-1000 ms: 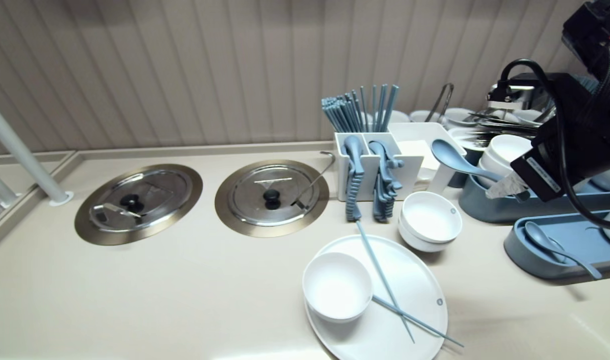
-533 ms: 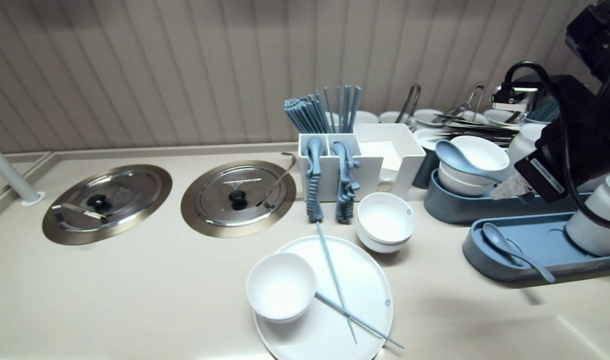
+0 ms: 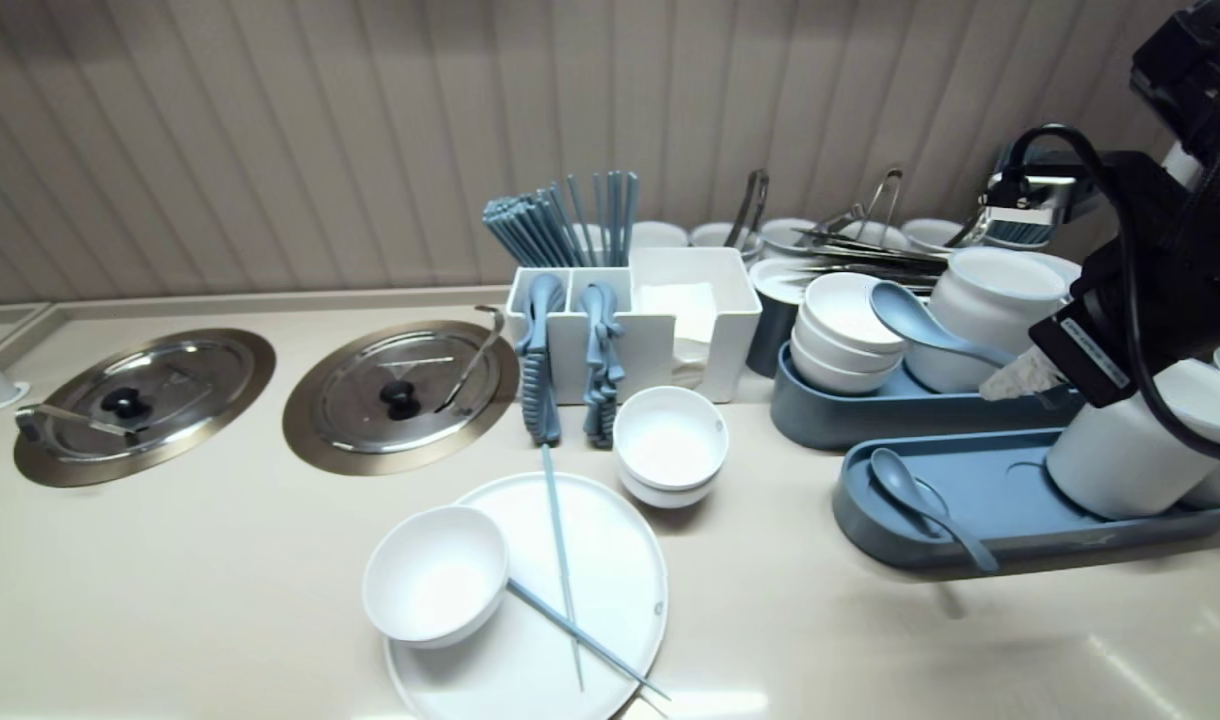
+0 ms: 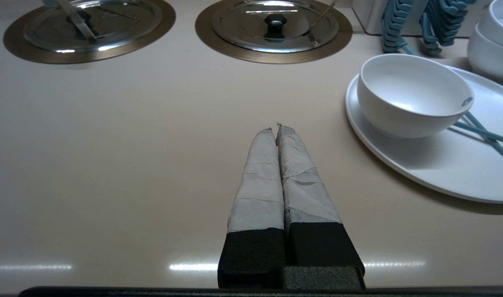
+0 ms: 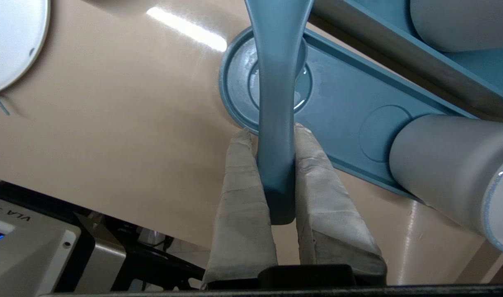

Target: Put the spoon back from the bowl

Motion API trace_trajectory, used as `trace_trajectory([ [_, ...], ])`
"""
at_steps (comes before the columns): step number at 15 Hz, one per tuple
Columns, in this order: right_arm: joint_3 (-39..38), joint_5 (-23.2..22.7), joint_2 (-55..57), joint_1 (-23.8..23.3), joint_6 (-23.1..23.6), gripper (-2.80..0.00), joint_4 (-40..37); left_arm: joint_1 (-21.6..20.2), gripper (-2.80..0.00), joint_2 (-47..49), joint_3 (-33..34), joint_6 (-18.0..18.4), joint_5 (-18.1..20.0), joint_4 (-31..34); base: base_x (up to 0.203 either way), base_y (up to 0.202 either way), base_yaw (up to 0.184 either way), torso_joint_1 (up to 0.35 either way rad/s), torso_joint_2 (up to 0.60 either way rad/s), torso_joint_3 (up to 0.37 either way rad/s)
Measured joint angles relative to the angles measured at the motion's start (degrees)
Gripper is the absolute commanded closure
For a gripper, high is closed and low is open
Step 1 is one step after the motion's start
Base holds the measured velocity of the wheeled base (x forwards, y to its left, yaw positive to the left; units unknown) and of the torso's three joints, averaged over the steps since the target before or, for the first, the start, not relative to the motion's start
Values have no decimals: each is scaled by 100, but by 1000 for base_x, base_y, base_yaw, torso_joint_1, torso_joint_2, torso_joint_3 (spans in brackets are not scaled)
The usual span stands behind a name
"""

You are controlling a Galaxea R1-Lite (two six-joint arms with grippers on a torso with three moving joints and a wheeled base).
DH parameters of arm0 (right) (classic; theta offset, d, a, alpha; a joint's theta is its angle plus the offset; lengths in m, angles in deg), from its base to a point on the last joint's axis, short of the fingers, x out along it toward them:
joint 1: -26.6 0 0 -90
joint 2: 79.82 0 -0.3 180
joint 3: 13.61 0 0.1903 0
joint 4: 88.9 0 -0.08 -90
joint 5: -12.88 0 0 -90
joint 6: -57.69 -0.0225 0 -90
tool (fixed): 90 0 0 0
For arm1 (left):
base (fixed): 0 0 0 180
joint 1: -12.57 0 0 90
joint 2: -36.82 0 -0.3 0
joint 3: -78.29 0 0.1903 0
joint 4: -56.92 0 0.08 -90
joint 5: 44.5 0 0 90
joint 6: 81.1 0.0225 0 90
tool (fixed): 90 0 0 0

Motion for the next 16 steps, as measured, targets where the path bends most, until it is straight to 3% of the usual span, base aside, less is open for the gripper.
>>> trace_trajectory([
  [4, -78, 14, 2, 0, 16, 0, 0, -8, 0, 0, 0, 7, 2, 1, 0, -155, 0, 1, 3, 3],
  [8, -237, 25, 9, -47, -142, 0, 7, -6, 0, 0, 0, 7, 6, 1, 0, 0, 0, 0, 0, 0],
  [13, -566, 14, 13, -489, -915, 0, 2, -2, 0, 0, 0, 7, 1, 2, 0, 0, 0, 0, 0, 0],
  [16, -989, -20, -62, -697, -993, 0, 28, -7, 0, 0, 0, 10, 0, 2, 0, 0, 0, 0, 0, 0],
])
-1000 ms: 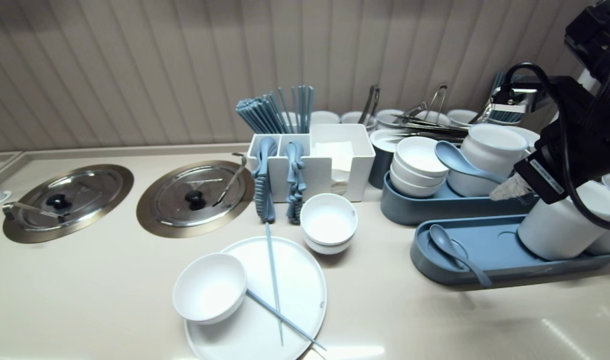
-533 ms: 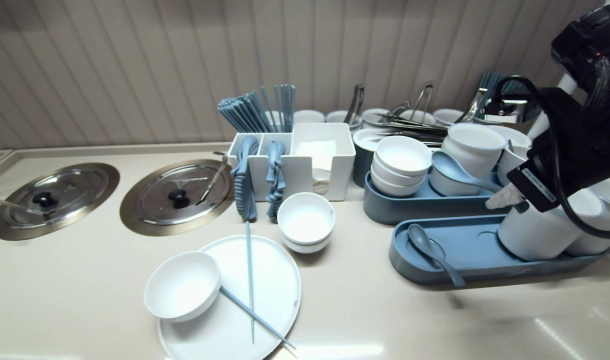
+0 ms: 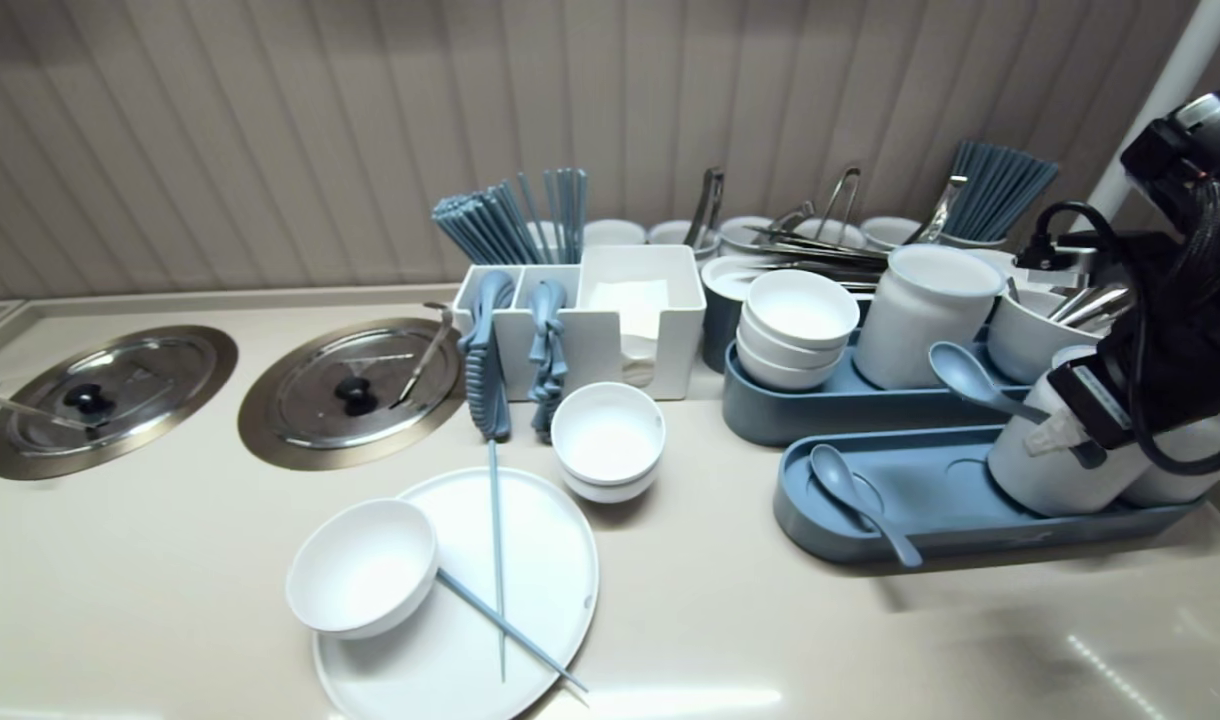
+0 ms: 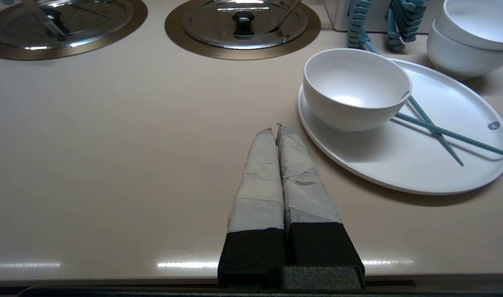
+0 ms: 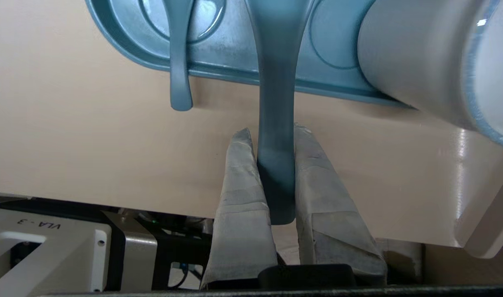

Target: Put the spoon back from the bowl

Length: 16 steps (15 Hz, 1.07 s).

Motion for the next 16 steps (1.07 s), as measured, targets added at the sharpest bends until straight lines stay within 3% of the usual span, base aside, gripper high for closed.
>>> trace_trajectory([
  [4, -481, -122, -144, -53, -346, 0, 32, 0, 0, 0, 0, -1, 4, -1, 0, 0, 0, 0, 0, 0],
  [8, -923, -141, -222, 34, -372, 0, 56, 0, 0, 0, 0, -7, 2, 0, 0, 0, 0, 0, 0, 0],
  [13, -1732, -134, -153, 266, -467, 0, 1033, 0, 0, 0, 0, -10, 2, 0, 0, 0, 0, 0, 0, 0],
  [16, -1952, -153, -125, 286, -467, 0, 1107, 5, 0, 0, 0, -10, 2, -1, 0, 0, 0, 0, 0, 0],
])
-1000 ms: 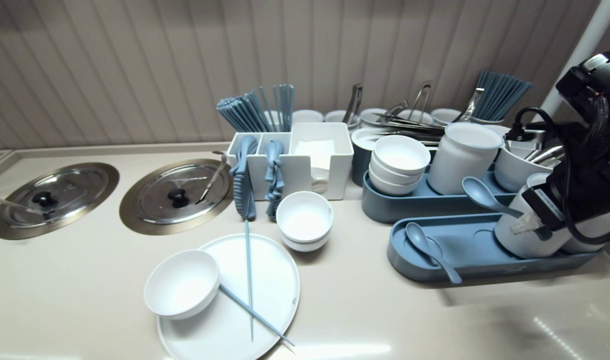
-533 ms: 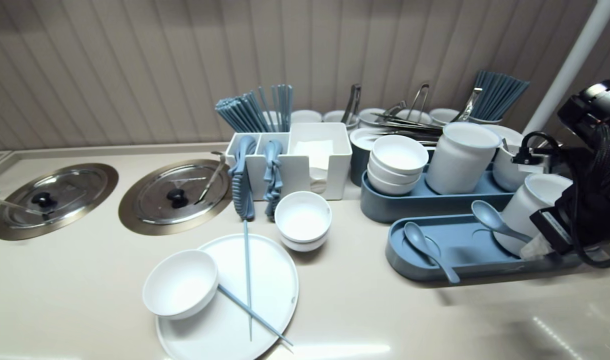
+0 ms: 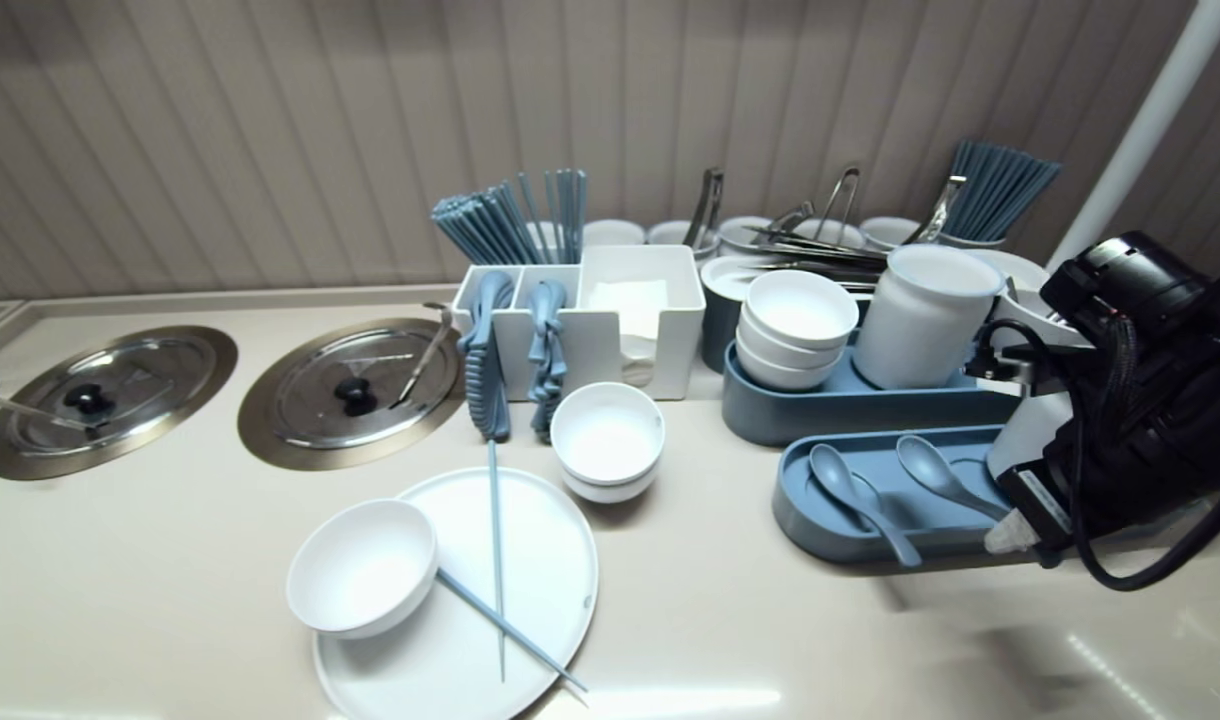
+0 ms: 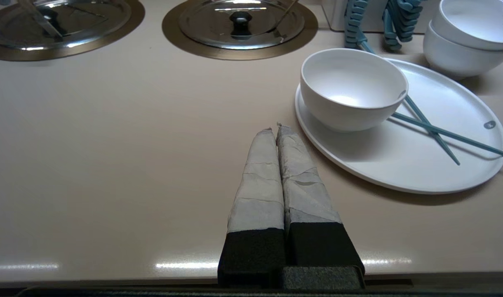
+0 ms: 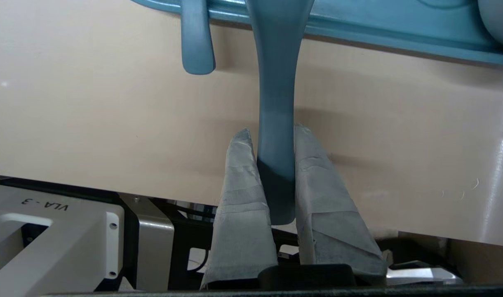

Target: Put the spoon back from the bowl

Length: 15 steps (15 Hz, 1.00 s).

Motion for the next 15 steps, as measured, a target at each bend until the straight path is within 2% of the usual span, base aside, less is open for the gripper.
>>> trace_trajectory([
  [9, -623, 31, 17, 6, 9, 0, 737, -2, 0, 0, 0, 0, -2, 1, 0, 0, 0, 0, 0, 0],
  [15, -845, 31, 106, 25, 6, 0, 893, 0, 0, 0, 0, 2, -1, 1, 0, 0, 0, 0, 0, 0],
])
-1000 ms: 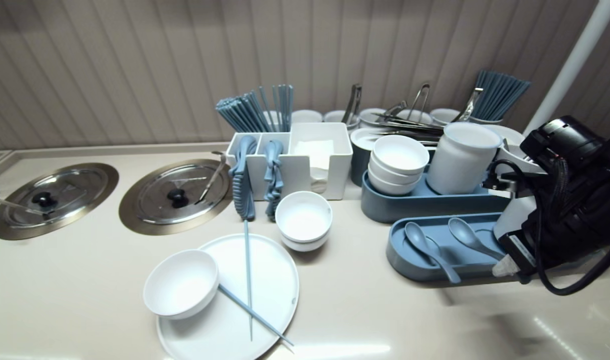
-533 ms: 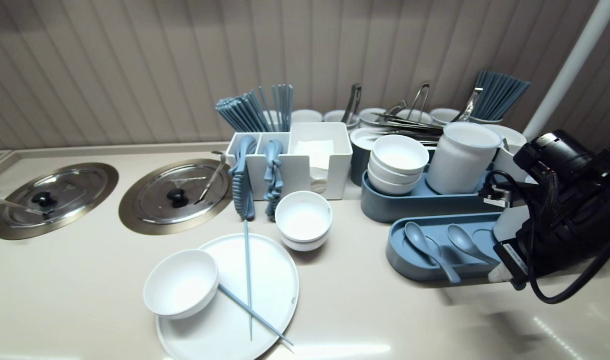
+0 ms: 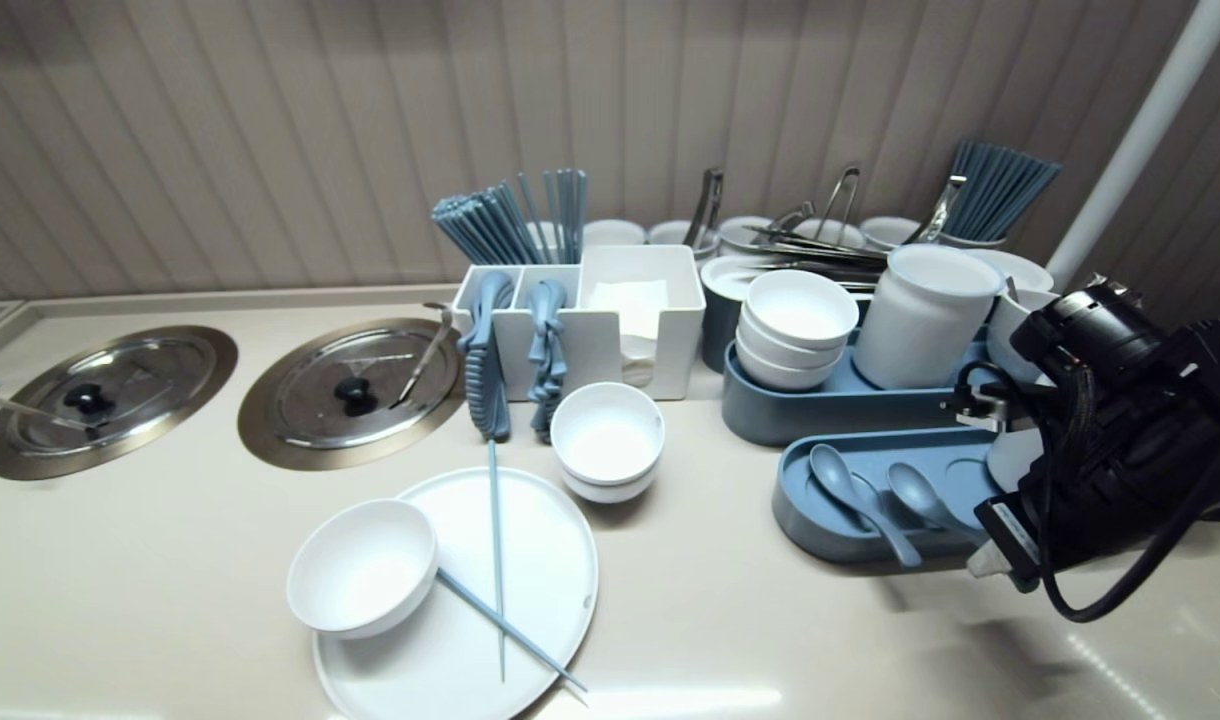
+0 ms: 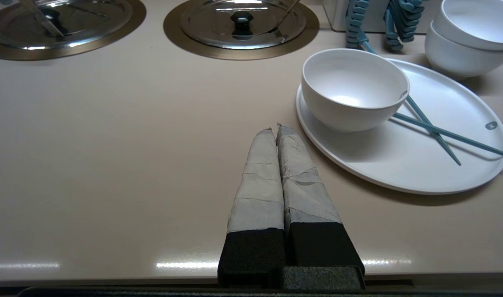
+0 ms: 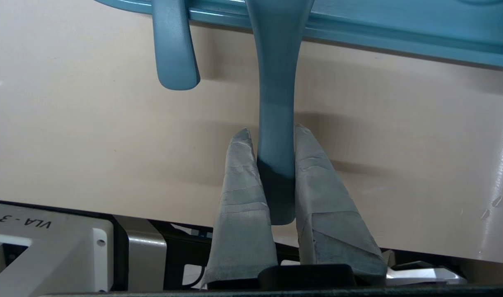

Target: Put the spoon back from the bowl

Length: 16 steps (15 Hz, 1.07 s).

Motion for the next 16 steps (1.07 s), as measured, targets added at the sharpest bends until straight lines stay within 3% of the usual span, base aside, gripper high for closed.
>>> trace_trajectory([
  [6, -323, 43, 77, 109, 0, 0, 418, -5, 0, 0, 0, -2, 1, 0, 0, 0, 0, 0, 0, 0],
  [7, -356, 71, 77, 114, 10, -280, 413, -5, 0, 0, 0, 0, 1, 0, 0, 0, 0, 0, 0, 0],
  [16, -361, 105, -86, 146, 4, -280, 411, -5, 0, 0, 0, -1, 0, -2, 0, 0, 0, 0, 0, 0],
])
